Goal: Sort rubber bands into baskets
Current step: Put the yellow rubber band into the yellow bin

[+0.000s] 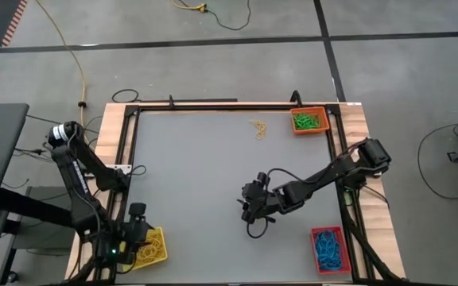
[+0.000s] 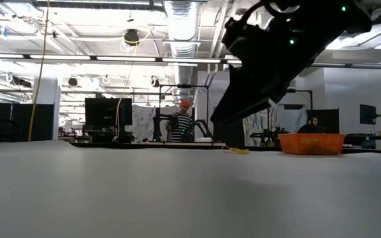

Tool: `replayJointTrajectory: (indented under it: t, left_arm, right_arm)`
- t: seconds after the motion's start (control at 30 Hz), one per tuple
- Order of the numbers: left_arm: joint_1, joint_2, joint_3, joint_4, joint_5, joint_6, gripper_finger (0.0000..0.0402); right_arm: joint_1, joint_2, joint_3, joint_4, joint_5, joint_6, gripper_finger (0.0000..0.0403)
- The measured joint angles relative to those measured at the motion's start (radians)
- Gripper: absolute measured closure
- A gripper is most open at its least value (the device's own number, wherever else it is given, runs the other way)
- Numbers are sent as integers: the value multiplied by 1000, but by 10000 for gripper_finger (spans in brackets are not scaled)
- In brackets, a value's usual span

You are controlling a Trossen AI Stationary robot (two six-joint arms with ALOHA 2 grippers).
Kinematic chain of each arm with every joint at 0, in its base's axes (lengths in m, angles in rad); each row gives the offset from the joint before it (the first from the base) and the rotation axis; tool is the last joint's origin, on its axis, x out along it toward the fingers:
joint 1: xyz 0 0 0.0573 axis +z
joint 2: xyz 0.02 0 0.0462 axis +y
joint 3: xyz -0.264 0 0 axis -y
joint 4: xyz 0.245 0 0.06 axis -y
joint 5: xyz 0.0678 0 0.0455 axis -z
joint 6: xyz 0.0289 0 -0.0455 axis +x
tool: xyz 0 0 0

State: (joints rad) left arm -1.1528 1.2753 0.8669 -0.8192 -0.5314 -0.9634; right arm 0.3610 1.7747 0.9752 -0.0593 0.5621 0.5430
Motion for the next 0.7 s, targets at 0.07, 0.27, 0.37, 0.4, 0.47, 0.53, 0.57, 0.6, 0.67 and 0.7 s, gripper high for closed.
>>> replayJointTrajectory:
  t: [0.07,0.27,0.37,0.4,0.47,0.53,0.57,0.6,0.67,0.7]
  left_arm:
    - [11,-13,0,0,-46,35,204]
    - [37,-32,0,5,-265,138,204]
    - [59,-32,-9,11,-431,160,204]
    - [71,-32,-19,13,-481,162,204]
    - [108,-31,-40,30,-547,172,204]
    - [151,-32,-64,78,-554,209,204]
    - [178,-31,-82,120,-542,238,204]
    - [205,-31,-102,179,-521,277,204]
    - [263,-31,-145,327,-464,382,204]
    - [292,-31,-169,404,-432,440,204]
  right_arm:
    - [-7,12,0,10,-1,0,155]
    - [-30,14,0,14,3,-8,155]
    - [-41,14,0,26,13,-34,155]
    - [-47,14,0,31,13,-43,155]
    - [-60,14,0,35,13,-55,155]
    - [-76,14,0,50,14,-73,155]
    - [-84,14,0,54,15,-79,155]
    - [-94,14,0,55,16,-83,155]
    - [-116,14,0,55,16,-100,155]
    - [-128,14,0,56,16,-107,155]
